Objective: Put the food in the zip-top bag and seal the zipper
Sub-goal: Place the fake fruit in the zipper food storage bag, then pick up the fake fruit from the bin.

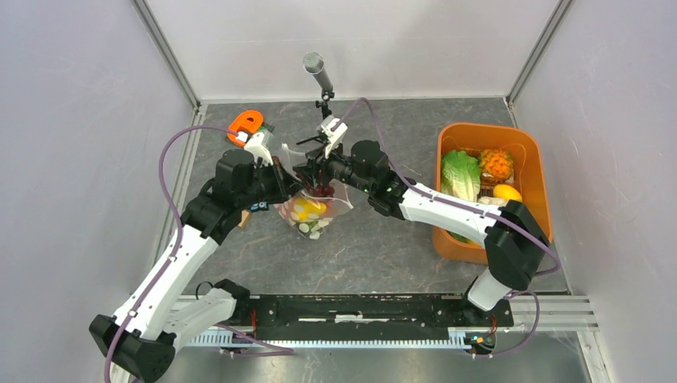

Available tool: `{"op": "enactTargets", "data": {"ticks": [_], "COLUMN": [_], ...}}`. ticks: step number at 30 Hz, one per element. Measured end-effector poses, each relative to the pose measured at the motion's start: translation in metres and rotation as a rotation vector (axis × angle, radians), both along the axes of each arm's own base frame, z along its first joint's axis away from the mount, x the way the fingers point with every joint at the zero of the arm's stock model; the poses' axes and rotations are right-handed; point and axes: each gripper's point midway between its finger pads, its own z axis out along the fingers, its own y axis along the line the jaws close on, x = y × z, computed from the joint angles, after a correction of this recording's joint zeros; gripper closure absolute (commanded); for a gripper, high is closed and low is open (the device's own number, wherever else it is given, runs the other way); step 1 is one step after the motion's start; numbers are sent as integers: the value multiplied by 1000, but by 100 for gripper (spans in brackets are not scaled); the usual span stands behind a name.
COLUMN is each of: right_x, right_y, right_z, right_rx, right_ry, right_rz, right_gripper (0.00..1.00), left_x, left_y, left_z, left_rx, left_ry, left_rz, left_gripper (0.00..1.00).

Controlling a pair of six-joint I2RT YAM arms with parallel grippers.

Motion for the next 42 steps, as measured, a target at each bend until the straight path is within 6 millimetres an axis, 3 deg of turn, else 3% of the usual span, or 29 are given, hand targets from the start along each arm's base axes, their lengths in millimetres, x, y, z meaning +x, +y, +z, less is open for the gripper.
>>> {"op": "enactTargets", "data": {"ticks": [4,10,16,20,25,31,34,42], "right_x": [-4,-11,-21,-14,5,27,26,4], "right_y": [5,-1,-33,-69,-131,-256,-315,-424], "right_z": [4,5,38,62,55,26,12,-37], "right_rx": [-8,-32,4,17,-46,-161,-206,-286], "right_ry": [-6,3,-48,-85,-71,-4,40,241], "right_rz": [33,51,-20,-175,-428,-777,-933,-1245], "right_gripper": [31,31,29,28,27,27,26,15], "left_x": [1,3,4,2,1,2,3,2], "left_y": [4,7,7,6,1,-12,-15,-17], "left_z": [-3,-4,-4,-5,-5,-6,-6,-5], "left_rx": [14,25,26,22,5,-25,-32,-37], "left_ry": [5,4,3,4,3,15,16,12], "left_rz": [21,39,41,34,5,-56,-68,-75], "left_gripper": [98,98,98,98,98,98,98,98]}}
